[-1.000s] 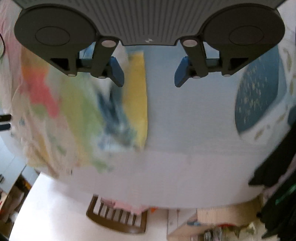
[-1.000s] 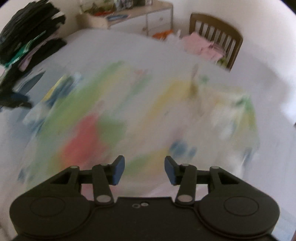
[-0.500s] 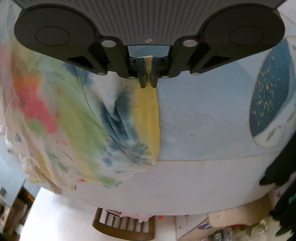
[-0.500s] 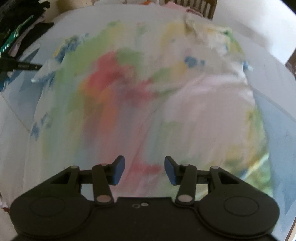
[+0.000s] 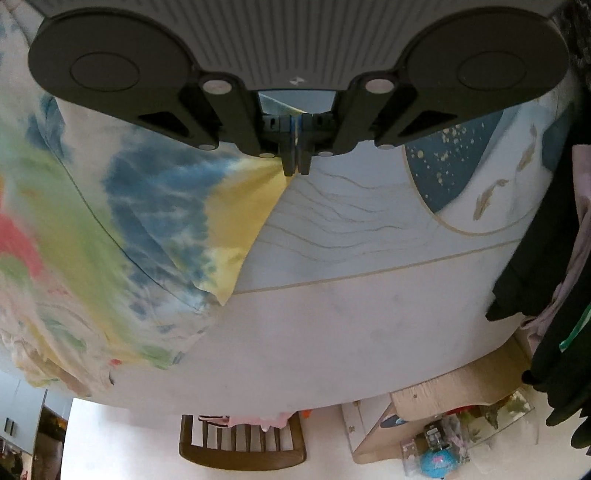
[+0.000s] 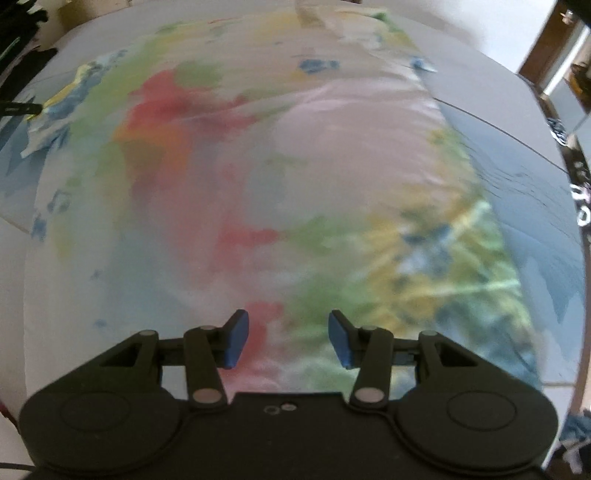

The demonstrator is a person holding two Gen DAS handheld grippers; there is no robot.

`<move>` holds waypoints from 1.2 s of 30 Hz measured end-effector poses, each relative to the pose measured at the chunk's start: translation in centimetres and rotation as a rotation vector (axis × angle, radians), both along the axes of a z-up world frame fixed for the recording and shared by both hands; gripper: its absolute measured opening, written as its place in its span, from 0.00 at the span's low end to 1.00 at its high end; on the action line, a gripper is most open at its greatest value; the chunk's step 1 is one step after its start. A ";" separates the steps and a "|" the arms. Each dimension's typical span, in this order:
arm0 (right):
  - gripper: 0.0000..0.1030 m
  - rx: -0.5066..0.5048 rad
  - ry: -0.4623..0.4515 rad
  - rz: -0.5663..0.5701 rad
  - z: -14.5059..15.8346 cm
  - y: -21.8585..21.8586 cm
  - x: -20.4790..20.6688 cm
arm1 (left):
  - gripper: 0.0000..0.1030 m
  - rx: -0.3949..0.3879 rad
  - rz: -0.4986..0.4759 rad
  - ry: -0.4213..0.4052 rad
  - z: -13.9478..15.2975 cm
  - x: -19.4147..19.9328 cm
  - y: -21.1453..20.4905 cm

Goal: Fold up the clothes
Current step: 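Move both open grippers over the spread tie-dye shirt toward its sleeve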

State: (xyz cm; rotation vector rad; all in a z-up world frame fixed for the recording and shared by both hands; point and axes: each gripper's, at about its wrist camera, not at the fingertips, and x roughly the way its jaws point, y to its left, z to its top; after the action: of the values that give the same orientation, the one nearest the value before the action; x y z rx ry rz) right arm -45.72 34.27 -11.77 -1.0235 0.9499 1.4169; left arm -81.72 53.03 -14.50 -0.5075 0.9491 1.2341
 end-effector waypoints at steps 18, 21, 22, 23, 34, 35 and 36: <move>1.00 0.064 -0.141 -0.205 2.8 -3.2 15.0 | 0.61 -0.014 -0.084 -0.156 5.3 5.2 -9.9; 1.00 0.091 -0.102 -0.135 2.4 -1.5 15.9 | 0.61 -0.020 -0.109 -0.172 5.1 9.5 -12.9; 1.00 0.103 -0.084 -0.108 2.3 -0.8 16.1 | 0.61 -0.030 -0.108 -0.172 4.7 10.9 -13.8; 1.00 0.116 -0.069 -0.077 2.2 0.0 16.3 | 0.61 -0.043 -0.106 -0.166 4.2 12.3 -14.5; 1.00 0.272 0.013 0.201 4.2 15.3 18.3 | 0.62 -0.177 0.055 -0.105 -0.1 20.6 -17.4; 1.00 0.282 0.015 0.198 4.3 17.0 18.6 | 0.62 -0.180 0.070 -0.100 -0.2 20.7 -17.4; 1.00 0.289 0.017 0.192 4.2 18.6 18.7 | 0.62 -0.181 0.082 -0.099 -0.2 20.8 -17.3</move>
State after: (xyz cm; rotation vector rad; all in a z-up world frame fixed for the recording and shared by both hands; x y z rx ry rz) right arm -27.03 52.92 -7.53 -0.9041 0.6467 1.6691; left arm -60.92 35.70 -14.73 -0.7502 0.9688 1.1905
